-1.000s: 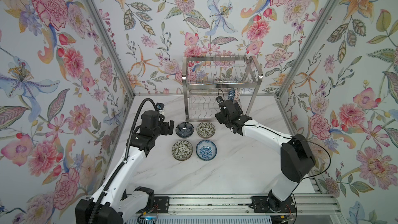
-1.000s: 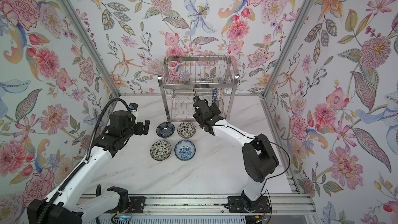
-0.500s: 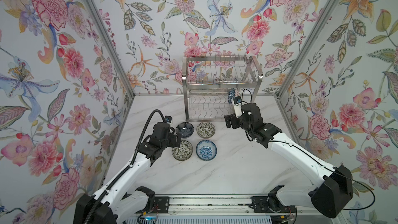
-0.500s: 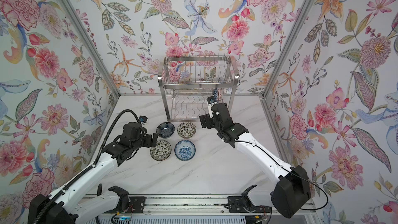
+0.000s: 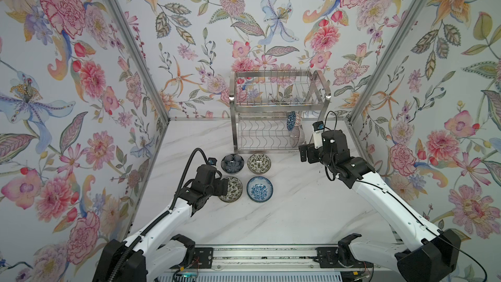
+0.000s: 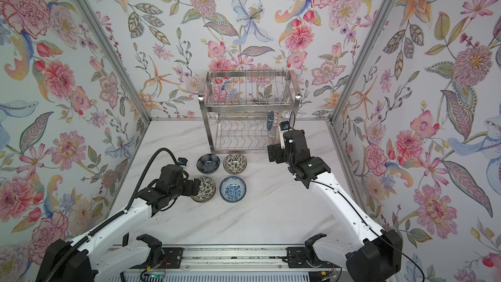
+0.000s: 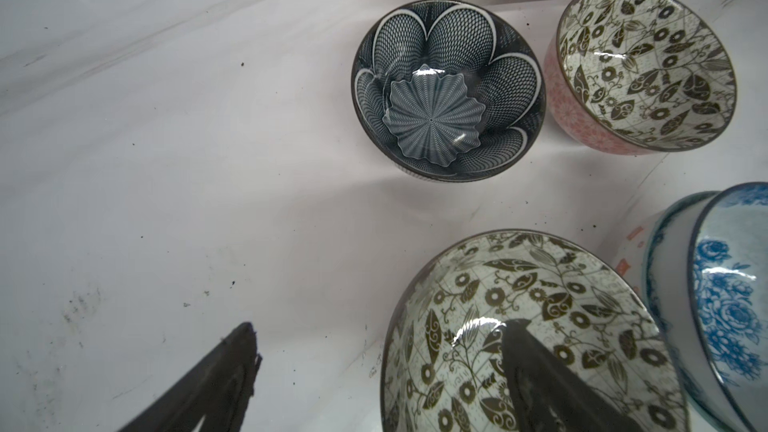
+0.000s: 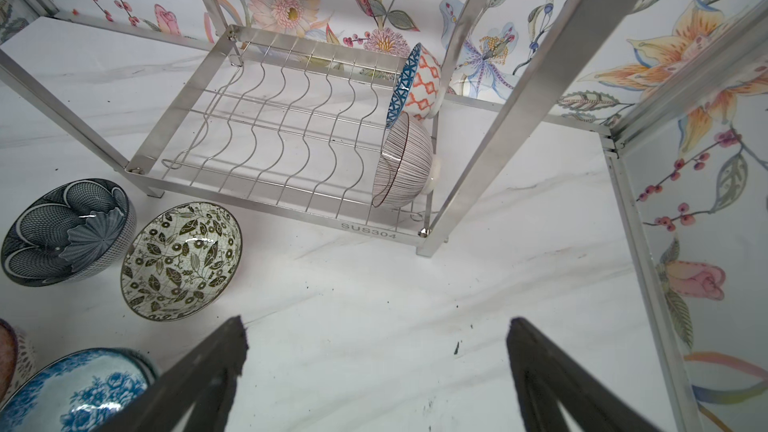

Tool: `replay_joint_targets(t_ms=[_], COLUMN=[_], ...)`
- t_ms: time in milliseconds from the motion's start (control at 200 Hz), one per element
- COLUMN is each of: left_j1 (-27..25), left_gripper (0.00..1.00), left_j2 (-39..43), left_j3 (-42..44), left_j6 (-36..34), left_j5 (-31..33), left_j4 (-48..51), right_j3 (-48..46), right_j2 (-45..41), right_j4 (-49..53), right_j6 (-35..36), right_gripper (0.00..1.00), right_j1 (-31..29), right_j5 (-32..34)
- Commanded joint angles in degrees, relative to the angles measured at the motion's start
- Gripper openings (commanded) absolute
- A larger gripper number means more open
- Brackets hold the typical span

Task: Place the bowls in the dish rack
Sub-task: 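Withdraw the right gripper from the rack while the left gripper moves toward the green-leaf bowl, then grasp the rim of the green-leaf bowl with the left gripper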

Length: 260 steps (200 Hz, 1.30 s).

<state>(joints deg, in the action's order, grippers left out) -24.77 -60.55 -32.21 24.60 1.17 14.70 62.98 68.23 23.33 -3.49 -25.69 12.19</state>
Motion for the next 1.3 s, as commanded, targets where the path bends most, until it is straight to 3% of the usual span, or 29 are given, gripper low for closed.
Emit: replay_joint_targets(t_ms=[0,450,1071,1296], left_j1=[-0.51,-0.54,-0.54,-0.54], left_gripper=[0.84,0.42,0.22,0.1], left_j2=[-1.17,-3.86,-4.44,-4.26], left_j3=[0.9,2.28,2.79,2.2], left_j6=[1.13,1.35,1.01,0.77], left_j5=[-1.81,-1.99,-1.6,-1.63], left_j4=[-2.45,-5.47,-5.73,-4.73], right_j3=[1.83,1.79,1.44,1.19], right_j2=[-0.81,0.23,0.17,0.34], right_j4=[2.24,2.32,2.25,2.24], right_j6=[0.16,0.41,0.49,0.58], right_gripper=[0.99,0.99,0.99,0.99], right_j1=[0.37,0.76,1.47,1.7], right_j5=[-0.25,-0.23,-0.41,-0.32])
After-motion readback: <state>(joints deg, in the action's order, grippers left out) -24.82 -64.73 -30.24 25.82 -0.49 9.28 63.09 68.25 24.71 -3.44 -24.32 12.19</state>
